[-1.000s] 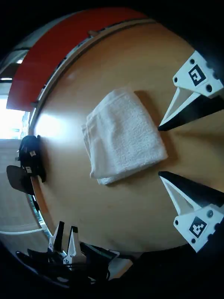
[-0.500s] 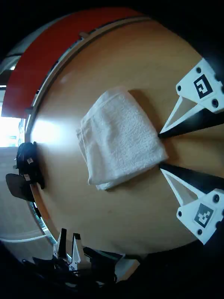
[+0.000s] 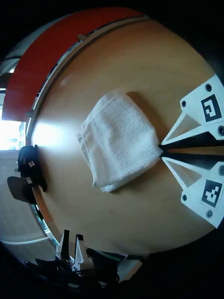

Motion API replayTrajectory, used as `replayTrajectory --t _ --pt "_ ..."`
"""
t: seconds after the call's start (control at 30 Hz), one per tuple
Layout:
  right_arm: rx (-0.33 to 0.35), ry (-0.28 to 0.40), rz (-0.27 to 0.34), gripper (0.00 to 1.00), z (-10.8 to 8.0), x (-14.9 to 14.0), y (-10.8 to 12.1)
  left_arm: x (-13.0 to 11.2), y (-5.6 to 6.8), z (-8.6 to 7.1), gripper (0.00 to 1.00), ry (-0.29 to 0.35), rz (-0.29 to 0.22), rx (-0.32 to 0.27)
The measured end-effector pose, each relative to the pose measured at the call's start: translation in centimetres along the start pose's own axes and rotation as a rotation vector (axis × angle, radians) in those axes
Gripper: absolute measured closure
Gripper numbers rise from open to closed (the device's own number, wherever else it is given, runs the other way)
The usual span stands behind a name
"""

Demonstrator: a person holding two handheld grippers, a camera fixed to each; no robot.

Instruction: Fold towel

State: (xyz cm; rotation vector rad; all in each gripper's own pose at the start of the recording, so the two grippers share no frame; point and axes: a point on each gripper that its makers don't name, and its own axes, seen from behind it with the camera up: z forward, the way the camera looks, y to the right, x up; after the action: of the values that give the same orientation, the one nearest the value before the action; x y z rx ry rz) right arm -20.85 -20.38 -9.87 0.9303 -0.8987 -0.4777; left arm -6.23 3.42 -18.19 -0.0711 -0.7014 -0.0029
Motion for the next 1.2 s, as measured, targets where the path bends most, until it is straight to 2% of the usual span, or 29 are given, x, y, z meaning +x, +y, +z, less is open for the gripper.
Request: replayTrajectory --t 0.33,0.53,0.97,1.2 --pt "-0.025 0.02 -0.007 0.94 -0.8 1.0 0.7 0.0 0.2 0.1 0.02 0.001 0.001 -0.011" --pt "-0.035 0.045 -0.01 0.95 -1.9 2.5 1.2 0.4 0.3 0.2 0.02 0.009 0.008 -0.019" --pt "-0.081 0.133 -0.037 0.95 -5.4 8.6 3.4 1.9 0.1 0.2 0.02 0.036 0.024 -0.039" --pt "-0.115 0.15 -0.075 0.94 -7.7 11.6 5.2 2.6 0.0 0.2 0.03 0.05 0.026 -0.048"
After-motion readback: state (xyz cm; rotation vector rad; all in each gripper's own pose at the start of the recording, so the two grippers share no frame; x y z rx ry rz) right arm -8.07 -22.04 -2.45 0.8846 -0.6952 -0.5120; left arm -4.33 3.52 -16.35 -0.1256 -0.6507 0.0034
